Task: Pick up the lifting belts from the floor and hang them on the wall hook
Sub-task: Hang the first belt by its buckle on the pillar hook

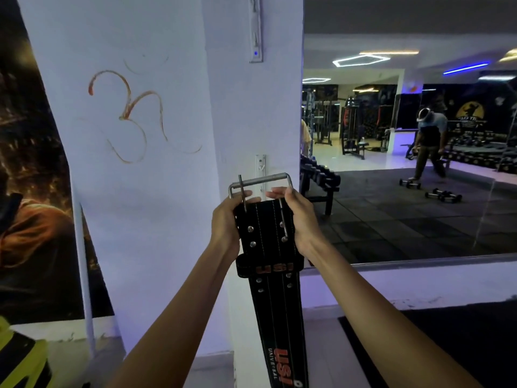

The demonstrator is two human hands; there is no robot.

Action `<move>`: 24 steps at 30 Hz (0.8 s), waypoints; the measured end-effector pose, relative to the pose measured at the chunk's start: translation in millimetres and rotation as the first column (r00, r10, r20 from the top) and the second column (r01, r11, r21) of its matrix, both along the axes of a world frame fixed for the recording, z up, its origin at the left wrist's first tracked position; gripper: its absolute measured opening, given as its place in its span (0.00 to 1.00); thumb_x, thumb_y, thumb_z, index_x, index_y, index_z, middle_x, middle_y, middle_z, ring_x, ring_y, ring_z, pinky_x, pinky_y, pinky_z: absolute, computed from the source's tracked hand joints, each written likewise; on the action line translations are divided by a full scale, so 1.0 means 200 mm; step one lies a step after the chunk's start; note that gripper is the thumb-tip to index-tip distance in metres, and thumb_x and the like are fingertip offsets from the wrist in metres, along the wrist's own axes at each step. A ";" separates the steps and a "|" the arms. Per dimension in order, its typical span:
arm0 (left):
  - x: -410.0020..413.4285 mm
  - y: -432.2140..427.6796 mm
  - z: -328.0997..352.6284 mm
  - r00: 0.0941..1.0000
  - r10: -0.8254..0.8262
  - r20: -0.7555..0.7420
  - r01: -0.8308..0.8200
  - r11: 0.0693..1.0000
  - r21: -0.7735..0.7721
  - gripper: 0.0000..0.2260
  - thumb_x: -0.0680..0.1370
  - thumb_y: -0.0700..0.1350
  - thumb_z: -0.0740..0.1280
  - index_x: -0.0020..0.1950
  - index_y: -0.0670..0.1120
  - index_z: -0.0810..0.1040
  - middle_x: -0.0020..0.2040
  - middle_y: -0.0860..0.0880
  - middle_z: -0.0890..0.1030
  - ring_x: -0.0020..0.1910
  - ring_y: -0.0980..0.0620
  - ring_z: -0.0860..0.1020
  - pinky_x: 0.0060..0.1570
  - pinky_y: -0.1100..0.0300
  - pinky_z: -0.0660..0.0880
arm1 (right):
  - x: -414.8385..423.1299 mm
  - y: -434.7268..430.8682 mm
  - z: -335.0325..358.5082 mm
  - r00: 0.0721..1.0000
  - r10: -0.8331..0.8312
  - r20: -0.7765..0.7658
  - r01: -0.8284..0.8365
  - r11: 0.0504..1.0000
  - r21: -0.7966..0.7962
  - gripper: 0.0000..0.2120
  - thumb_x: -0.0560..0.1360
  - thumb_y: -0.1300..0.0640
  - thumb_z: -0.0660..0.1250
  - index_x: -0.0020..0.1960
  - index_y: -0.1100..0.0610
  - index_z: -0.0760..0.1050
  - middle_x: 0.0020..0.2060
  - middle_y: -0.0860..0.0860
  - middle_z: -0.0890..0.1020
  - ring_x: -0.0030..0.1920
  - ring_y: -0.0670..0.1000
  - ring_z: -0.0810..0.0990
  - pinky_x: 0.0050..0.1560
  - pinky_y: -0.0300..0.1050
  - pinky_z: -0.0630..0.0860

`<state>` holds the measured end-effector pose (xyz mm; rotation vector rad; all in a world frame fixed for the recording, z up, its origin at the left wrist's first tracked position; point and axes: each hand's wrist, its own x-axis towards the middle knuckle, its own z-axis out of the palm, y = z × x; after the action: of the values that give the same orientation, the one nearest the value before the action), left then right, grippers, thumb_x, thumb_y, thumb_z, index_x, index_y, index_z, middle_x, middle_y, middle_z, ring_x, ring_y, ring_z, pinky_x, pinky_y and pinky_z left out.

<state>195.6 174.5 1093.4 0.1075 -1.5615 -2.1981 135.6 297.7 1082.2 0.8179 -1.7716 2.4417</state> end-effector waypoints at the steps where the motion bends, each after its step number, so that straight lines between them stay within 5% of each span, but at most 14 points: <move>1: -0.01 0.01 0.00 0.998 0.031 0.062 -0.032 0.999 0.006 0.10 0.77 0.49 0.63 0.48 0.45 0.80 0.43 0.45 0.84 0.37 0.48 0.80 0.35 0.58 0.75 | 0.00 -0.01 0.00 1.000 -0.015 -0.008 0.015 1.000 -0.002 0.14 0.79 0.51 0.56 0.44 0.52 0.79 0.39 0.43 0.86 0.46 0.47 0.81 0.55 0.49 0.76; 5: -0.05 -0.02 0.04 0.956 -0.103 0.274 0.090 0.994 0.062 0.21 0.72 0.58 0.68 0.52 0.41 0.81 0.44 0.44 0.81 0.42 0.46 0.80 0.41 0.56 0.77 | 0.00 -0.01 0.01 0.993 -0.121 -0.004 0.121 0.993 -0.004 0.16 0.79 0.50 0.55 0.42 0.52 0.79 0.37 0.43 0.86 0.49 0.51 0.80 0.60 0.54 0.74; 7: -0.06 -0.05 0.06 0.926 -0.229 0.300 0.224 0.973 0.050 0.17 0.71 0.55 0.68 0.52 0.44 0.80 0.44 0.47 0.79 0.42 0.48 0.77 0.42 0.54 0.76 | -0.02 0.01 0.03 0.986 -0.163 0.023 0.164 0.986 -0.019 0.17 0.79 0.50 0.56 0.40 0.52 0.80 0.36 0.44 0.86 0.51 0.52 0.81 0.61 0.54 0.74; 11: -0.06 -0.05 0.08 0.934 -0.293 0.204 0.325 0.933 -0.151 0.07 0.74 0.44 0.64 0.49 0.44 0.79 0.39 0.49 0.75 0.38 0.50 0.74 0.42 0.54 0.74 | -0.03 0.04 0.08 0.982 -0.164 0.093 0.170 0.983 -0.069 0.15 0.79 0.52 0.56 0.42 0.56 0.78 0.38 0.48 0.84 0.45 0.52 0.81 0.43 0.43 0.77; 14: -0.07 0.00 0.05 0.994 -0.107 -0.008 0.096 0.913 -0.396 0.07 0.77 0.39 0.60 0.53 0.42 0.75 0.39 0.49 0.74 0.38 0.52 0.73 0.40 0.58 0.73 | -0.03 0.02 0.12 0.982 -0.152 0.112 0.162 0.982 -0.095 0.15 0.79 0.52 0.57 0.42 0.57 0.78 0.42 0.52 0.83 0.47 0.53 0.80 0.54 0.52 0.76; 17: -0.13 0.02 0.03 0.963 0.157 -0.221 -0.251 0.825 -0.506 0.09 0.81 0.46 0.57 0.47 0.42 0.71 0.37 0.51 0.73 0.35 0.56 0.72 0.38 0.65 0.69 | -0.07 -0.03 0.15 0.982 -0.162 0.097 0.169 0.983 -0.072 0.16 0.79 0.51 0.56 0.41 0.55 0.78 0.42 0.50 0.84 0.54 0.56 0.80 0.62 0.56 0.74; 21: -0.28 -0.04 0.14 0.837 0.392 -0.383 -0.532 0.749 -0.396 0.21 0.82 0.52 0.48 0.33 0.45 0.67 0.31 0.50 0.73 0.31 0.54 0.71 0.34 0.64 0.68 | -0.14 -0.16 0.26 0.961 -0.274 -0.030 0.275 0.961 0.018 0.19 0.79 0.47 0.54 0.38 0.53 0.78 0.41 0.51 0.83 0.55 0.58 0.80 0.59 0.54 0.74; 24: -0.43 -0.11 0.37 0.782 0.415 -0.465 -0.600 0.701 -0.385 0.22 0.82 0.52 0.47 0.31 0.48 0.65 0.30 0.50 0.71 0.30 0.53 0.70 0.34 0.59 0.66 | -0.27 -0.23 0.47 0.848 -0.475 -0.235 0.495 0.868 0.031 0.24 0.80 0.47 0.52 0.35 0.60 0.75 0.33 0.61 0.79 0.36 0.54 0.76 0.42 0.46 0.71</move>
<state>108.8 152.2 1168.1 -0.0083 -1.6087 -1.2277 81.7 251.6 1175.5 0.5287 -1.7500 1.8828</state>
